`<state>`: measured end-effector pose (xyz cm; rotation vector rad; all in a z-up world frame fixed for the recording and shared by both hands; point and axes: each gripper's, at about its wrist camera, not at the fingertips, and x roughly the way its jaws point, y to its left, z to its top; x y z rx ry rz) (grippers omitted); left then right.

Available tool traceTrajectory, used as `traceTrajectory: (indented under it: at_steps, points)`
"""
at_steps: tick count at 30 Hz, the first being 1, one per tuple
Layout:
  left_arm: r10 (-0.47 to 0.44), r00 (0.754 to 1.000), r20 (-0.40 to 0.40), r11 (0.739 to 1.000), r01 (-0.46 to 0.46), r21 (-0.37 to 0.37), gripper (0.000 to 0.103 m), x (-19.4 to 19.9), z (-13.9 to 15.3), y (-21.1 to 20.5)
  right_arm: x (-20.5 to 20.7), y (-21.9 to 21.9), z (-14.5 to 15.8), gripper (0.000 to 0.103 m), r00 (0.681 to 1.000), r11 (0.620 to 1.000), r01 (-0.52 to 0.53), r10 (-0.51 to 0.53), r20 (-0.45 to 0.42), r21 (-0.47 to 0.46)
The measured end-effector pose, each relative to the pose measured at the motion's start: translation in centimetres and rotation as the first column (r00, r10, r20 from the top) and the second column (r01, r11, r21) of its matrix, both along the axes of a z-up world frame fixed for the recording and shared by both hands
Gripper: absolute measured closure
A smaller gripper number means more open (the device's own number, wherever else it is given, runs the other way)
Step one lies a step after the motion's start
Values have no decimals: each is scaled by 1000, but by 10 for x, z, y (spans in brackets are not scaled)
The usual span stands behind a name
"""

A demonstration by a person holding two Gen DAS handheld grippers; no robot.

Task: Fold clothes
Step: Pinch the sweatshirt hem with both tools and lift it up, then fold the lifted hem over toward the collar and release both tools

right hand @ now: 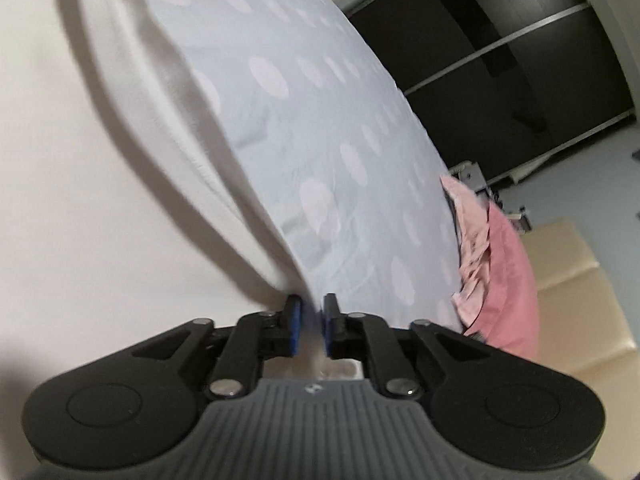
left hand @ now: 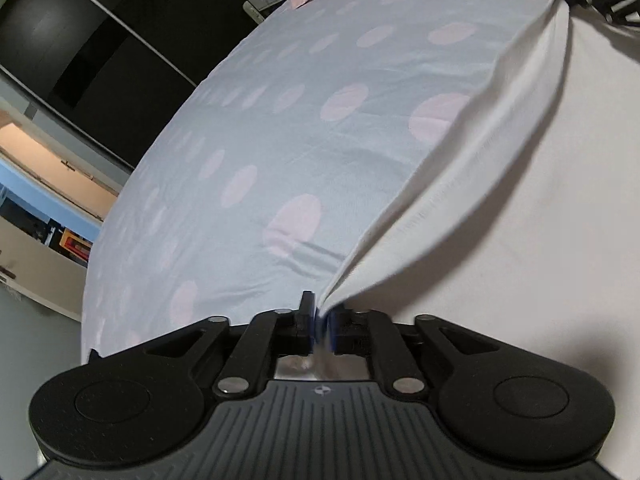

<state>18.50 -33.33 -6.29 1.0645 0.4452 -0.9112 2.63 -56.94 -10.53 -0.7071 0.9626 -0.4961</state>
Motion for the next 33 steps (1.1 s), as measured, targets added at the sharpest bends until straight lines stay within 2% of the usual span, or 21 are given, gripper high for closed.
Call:
traceTrajectory:
  at_steps: [2,8,12,16,18,21,24,28,31,33]
  points:
    - [36,999,-26,999,-36,-25,87,6,1,1,2,-8,-4,80,999,999,28,-28,16,23]
    - [140,987,-83,979,-150,-141,61,18,25,4,-20,6,1,80,984,982,152,-161,78,112]
    - [221,972,-73,954,-231,-190,60,29,44,9,-32,-1,13,80,966,962,221,-238,101,157]
    - [238,966,-102,946,-254,-202,58,23,61,25,-51,4,27,80,951,939,254,-286,114,232]
    - [236,964,-126,946,-258,-197,57,15,65,38,-64,9,33,77,944,922,265,-307,117,283]
    - [248,950,-190,937,-285,-203,52,0,68,63,-87,22,39,71,936,893,276,-334,113,355]
    - [270,918,-291,918,-336,-210,50,-13,69,89,-111,41,43,68,933,864,275,-347,101,422]
    - [292,870,-397,897,-393,-201,49,-30,65,118,-142,55,47,58,910,767,282,-405,93,576]
    - [306,832,-463,880,-433,-196,43,-41,60,137,-160,57,47,57,883,669,293,-463,76,683]
    - [308,808,-502,880,-443,-173,42,-46,52,144,-167,56,43,56,867,606,305,-496,48,735]
